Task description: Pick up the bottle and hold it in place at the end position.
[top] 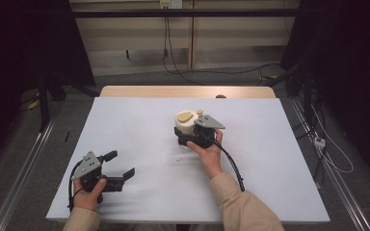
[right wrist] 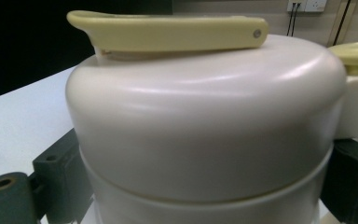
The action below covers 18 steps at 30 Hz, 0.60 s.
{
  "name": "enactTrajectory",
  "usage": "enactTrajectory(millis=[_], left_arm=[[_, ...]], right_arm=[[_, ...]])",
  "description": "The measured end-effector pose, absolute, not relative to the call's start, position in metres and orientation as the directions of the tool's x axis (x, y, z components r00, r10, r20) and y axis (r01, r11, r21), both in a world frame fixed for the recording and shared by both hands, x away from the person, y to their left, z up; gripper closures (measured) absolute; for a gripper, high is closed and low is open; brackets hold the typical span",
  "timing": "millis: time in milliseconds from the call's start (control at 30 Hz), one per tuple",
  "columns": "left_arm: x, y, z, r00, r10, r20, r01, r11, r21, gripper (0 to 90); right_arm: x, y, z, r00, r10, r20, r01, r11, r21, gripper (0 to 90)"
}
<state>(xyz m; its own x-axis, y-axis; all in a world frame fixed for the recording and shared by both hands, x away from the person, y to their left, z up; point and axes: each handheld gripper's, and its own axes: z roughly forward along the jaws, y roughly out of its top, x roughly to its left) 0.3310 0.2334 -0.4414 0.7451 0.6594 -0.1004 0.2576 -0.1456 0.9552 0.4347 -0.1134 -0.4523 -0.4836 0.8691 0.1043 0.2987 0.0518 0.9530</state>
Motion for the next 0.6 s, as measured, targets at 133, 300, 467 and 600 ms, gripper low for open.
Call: enactTrajectory(millis=[133, 300, 467, 600], left_arm=[[0.3309, 0.2328, -0.4415, 0.745, 0.660, -0.102, 0.258, -0.144, 0.955, 4.1], [0.3309, 0.2328, -0.4416, 0.747, 0.658, -0.097, 0.256, -0.150, 0.955, 4.1], [0.3308, 0.2324, -0.4418, 0.746, 0.659, -0.095, 0.258, -0.154, 0.954, 4.1], [0.3309, 0.2316, -0.4422, 0.752, 0.652, -0.098, 0.259, -0.155, 0.953, 4.0]], right_arm=[[0.4347, -0.1122, -0.4534, -0.490, 0.866, 0.098, 0.295, 0.059, 0.954, 7.1], [0.4339, -0.1106, -0.4536, -0.493, 0.865, 0.095, 0.294, 0.063, 0.954, 7.0], [0.4325, -0.1100, -0.4534, -0.497, 0.864, 0.080, 0.293, 0.080, 0.953, 7.0], [0.4314, -0.1123, -0.4537, -0.506, 0.858, 0.083, 0.301, 0.085, 0.950, 6.8]])
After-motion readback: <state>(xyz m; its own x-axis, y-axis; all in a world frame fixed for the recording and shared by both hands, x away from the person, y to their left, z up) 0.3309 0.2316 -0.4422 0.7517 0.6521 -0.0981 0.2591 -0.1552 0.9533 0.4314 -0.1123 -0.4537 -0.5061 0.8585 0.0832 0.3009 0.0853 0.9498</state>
